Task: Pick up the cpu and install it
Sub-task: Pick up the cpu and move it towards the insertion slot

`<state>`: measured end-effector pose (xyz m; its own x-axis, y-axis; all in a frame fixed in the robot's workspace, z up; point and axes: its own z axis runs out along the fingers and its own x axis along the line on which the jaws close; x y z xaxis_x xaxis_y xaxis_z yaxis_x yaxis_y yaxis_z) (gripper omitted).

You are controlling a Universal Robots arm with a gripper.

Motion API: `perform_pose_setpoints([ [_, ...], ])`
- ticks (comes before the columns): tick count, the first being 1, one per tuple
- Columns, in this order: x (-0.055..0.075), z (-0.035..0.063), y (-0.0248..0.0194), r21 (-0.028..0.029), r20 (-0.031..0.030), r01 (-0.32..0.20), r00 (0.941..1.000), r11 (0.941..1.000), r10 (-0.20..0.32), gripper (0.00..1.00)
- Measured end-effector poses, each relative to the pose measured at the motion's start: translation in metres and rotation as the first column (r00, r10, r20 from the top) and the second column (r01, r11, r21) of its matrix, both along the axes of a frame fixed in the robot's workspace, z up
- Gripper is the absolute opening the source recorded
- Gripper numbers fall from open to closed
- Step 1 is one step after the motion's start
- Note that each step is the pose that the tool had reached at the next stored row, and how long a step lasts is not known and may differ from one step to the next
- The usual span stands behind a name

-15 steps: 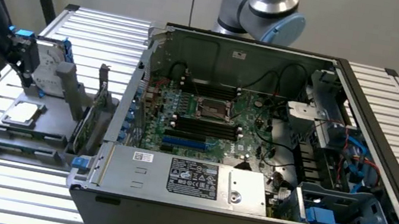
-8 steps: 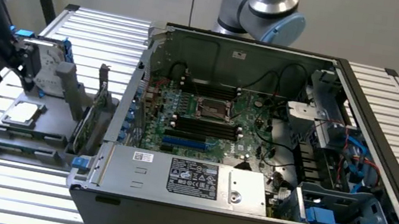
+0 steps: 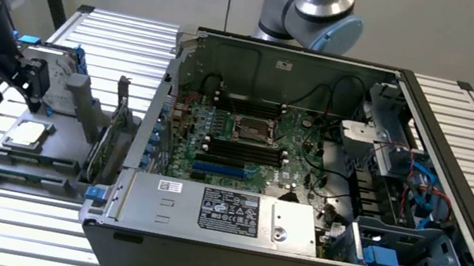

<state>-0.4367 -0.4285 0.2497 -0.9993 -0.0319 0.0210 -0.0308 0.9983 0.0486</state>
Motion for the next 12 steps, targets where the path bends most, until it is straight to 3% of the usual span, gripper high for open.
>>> perform_pose_setpoints([
  [6,0.0,-0.0109,0.0,0.0001,-0.0016,0.005,1.0,1.0,-0.005,0.65],
  [12,0.0,-0.0218,0.0,0.0001,-0.0016,0.041,0.9992,0.9992,-0.041,0.65],
])
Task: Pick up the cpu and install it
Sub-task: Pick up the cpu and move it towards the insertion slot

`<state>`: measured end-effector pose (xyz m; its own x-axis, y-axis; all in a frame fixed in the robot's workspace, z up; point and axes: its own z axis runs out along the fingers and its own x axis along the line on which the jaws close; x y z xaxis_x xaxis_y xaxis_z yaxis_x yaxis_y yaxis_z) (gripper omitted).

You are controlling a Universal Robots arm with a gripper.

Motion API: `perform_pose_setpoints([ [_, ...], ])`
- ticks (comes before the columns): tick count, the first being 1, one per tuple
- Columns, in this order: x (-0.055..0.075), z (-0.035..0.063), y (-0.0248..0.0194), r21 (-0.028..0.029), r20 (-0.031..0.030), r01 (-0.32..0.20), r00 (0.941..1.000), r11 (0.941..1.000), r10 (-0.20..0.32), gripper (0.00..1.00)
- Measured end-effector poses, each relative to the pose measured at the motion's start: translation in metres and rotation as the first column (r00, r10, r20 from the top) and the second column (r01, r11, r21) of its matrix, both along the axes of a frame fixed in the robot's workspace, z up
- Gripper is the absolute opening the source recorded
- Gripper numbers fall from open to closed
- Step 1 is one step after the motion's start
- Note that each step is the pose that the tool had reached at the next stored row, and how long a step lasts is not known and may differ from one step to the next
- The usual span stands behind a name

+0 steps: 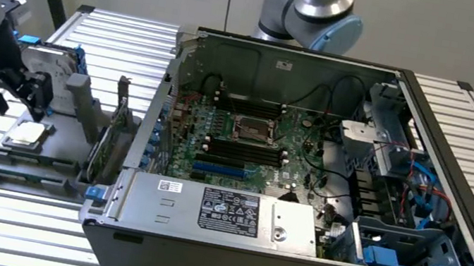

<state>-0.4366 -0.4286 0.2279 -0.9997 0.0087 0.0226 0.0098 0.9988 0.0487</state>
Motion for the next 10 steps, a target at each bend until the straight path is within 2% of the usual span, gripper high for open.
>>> perform_pose_setpoints([
  [10,0.0,-0.0182,-0.0002,-0.0001,-0.0001,0.04,0.9992,0.9992,-0.04,0.65],
])
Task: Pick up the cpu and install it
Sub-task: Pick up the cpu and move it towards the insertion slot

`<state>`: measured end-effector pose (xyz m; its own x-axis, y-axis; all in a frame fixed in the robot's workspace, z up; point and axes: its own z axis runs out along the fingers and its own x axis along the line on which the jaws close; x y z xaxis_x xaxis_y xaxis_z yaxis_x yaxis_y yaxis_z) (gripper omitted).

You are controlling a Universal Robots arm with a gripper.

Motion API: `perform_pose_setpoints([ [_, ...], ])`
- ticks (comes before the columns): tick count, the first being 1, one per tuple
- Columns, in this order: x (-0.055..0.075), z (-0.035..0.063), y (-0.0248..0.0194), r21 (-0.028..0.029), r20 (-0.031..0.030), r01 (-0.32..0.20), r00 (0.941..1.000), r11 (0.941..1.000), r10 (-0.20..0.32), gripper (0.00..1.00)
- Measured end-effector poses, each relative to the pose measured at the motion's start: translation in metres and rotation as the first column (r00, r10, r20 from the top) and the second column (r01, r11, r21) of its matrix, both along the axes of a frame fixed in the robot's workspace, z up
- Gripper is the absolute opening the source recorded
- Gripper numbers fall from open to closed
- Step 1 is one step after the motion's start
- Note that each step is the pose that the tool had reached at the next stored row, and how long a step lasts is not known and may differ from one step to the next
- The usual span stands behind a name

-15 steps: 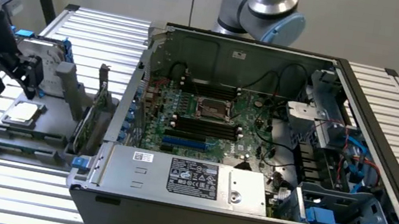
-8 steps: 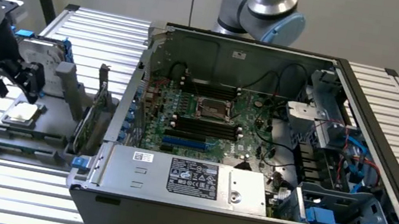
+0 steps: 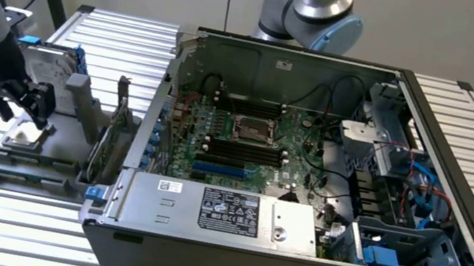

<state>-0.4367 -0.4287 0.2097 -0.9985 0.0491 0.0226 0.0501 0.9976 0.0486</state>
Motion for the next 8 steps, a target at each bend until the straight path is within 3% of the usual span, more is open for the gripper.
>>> perform_pose_setpoints([
  [3,0.0001,-0.0048,-0.0004,0.0001,-0.0016,0.004,1.0,1.0,-0.004,0.65],
  [8,0.0016,-0.0094,-0.0017,0.0001,-0.0167,0.004,0.9999,1.0,-0.004,0.65],
])
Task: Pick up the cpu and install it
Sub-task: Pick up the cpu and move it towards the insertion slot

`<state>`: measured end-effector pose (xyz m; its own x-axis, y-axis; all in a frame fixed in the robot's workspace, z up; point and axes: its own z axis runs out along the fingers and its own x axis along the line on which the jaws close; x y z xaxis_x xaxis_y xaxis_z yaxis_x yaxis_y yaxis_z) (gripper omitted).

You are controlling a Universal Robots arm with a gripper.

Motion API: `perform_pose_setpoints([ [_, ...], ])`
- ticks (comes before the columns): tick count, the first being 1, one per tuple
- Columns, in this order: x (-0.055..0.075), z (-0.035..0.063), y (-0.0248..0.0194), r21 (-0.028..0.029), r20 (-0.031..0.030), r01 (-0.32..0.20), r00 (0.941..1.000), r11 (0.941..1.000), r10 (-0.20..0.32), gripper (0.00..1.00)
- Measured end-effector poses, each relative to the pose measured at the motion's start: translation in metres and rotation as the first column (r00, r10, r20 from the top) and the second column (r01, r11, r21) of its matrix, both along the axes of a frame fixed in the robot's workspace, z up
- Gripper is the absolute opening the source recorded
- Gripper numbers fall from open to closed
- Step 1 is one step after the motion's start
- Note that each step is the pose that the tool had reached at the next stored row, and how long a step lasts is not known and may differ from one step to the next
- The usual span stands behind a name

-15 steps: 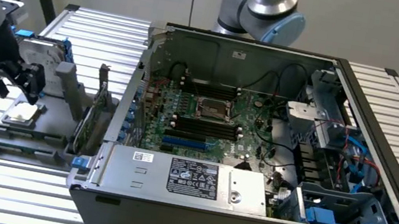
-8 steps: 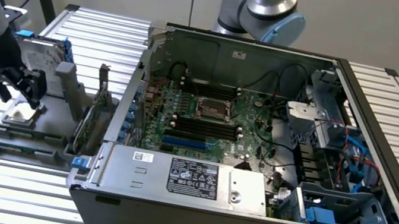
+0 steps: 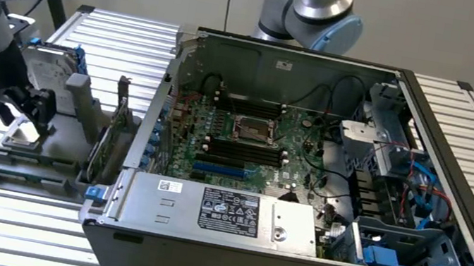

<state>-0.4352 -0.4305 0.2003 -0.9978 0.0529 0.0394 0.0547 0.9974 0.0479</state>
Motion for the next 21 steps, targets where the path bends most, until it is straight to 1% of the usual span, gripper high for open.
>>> perform_pose_setpoints([
  [1,0.001,-0.0003,0.0,0.0,-0.002,0.0,1.0,1.0,0.0,0.65],
  [4,0.003,-0.0024,0.0,0.0003,-0.0021,0.0,1.0,1.0,0.0,0.65],
  [10,0.003,-0.0113,-0.0001,0.0001,-0.0028,0.0,1.0,1.0,0.0,0.65],
  [16,0.003,-0.0118,0.0005,0.0003,-0.0029,-0.012,0.9999,0.9999,0.012,0.65],
  [21,0.0,-0.0115,0.0016,-0.0048,-0.0035,-0.044,0.999,0.999,0.044,0.65],
])
